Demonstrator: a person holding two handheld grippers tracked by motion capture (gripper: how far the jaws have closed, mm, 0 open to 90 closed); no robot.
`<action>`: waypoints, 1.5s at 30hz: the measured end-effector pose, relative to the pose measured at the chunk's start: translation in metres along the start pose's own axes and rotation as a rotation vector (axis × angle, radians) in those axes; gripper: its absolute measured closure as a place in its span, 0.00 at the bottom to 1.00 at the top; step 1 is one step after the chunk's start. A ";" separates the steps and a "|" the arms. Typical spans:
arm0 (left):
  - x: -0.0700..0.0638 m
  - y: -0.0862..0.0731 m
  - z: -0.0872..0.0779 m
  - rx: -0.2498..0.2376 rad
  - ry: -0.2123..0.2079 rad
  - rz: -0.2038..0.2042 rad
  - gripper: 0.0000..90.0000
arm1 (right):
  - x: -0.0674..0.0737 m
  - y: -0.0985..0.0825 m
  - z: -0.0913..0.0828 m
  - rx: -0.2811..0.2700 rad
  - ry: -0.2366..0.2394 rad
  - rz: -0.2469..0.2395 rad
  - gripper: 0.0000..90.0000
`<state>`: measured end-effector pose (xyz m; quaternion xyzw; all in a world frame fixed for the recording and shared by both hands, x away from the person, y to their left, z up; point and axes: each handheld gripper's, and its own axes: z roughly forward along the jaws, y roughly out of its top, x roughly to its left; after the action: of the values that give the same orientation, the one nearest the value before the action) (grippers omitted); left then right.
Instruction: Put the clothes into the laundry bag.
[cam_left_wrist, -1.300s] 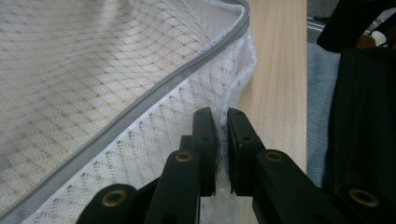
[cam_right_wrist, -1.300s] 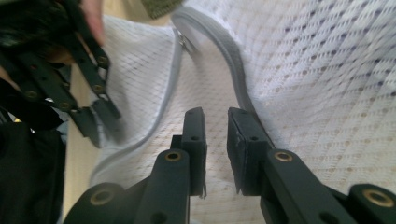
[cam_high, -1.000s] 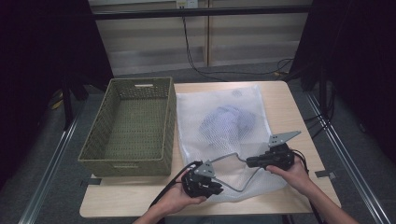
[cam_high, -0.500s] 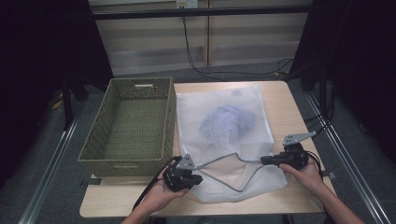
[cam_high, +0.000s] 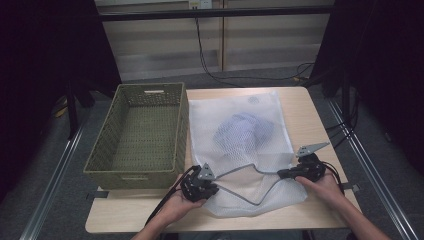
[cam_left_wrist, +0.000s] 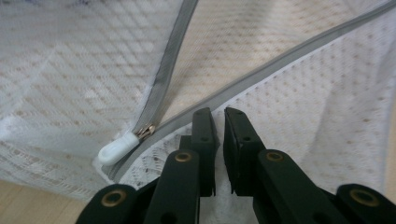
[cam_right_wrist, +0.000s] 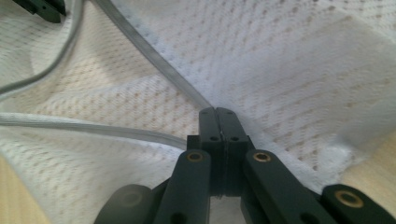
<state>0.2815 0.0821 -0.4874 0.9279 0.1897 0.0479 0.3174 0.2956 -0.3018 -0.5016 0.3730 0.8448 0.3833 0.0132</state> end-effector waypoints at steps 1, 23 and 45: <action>0.000 0.000 -0.001 -0.004 0.002 -0.017 0.92 | -0.001 0.000 0.000 0.003 -0.002 0.006 1.00; 0.003 -0.046 -0.037 -0.002 0.061 -0.112 0.89 | -0.008 -0.010 -0.012 -0.004 -0.061 0.033 1.00; 0.007 -0.061 -0.050 0.005 0.048 -0.141 0.91 | -0.003 -0.016 -0.020 0.001 -0.121 0.035 1.00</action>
<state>0.2575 0.1577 -0.4852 0.9116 0.2624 0.0472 0.3130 0.2814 -0.3230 -0.4989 0.4102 0.8361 0.3597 0.0576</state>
